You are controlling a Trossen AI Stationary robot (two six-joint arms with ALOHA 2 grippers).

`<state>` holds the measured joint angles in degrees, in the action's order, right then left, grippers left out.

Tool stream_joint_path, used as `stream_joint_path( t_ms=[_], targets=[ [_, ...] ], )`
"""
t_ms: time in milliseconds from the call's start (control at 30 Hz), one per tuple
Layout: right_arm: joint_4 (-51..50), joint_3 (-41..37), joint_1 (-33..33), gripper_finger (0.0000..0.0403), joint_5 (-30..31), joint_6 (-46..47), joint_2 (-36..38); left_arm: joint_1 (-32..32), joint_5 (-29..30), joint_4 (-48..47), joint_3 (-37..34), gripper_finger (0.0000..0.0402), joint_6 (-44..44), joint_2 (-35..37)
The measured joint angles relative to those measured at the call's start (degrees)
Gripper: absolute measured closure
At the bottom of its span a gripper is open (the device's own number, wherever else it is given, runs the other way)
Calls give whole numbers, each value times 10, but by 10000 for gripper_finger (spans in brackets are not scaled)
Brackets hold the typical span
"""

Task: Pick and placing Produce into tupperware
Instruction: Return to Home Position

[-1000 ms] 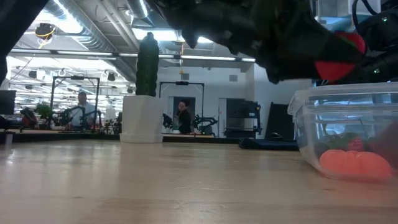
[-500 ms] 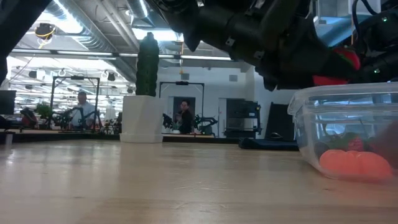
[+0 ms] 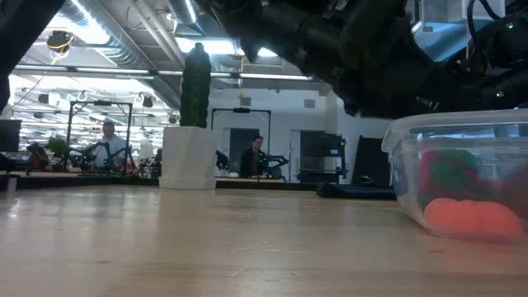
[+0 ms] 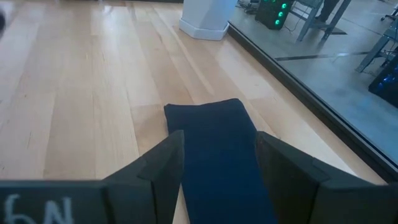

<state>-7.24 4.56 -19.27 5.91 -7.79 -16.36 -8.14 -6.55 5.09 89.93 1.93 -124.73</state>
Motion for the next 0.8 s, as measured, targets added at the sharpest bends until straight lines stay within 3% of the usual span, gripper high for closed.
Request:
stream_joint_path(
  t_ms=[133, 433, 633, 800],
  targets=[
    [-1, 0, 0, 205, 0, 0, 0, 22, 6, -105, 0, 78, 27, 76],
    [-1, 0, 0, 205, 0, 3, 0, 91, 94, -312, 0, 81, 43, 267],
    [-2, 0, 0, 205, 0, 17, 0, 134, 105, -336, -39, 80, 57, 399],
    [0, 0, 0, 205, 0, 17, 0, 175, 107, -316, -154, 83, 46, 534]
  ],
)
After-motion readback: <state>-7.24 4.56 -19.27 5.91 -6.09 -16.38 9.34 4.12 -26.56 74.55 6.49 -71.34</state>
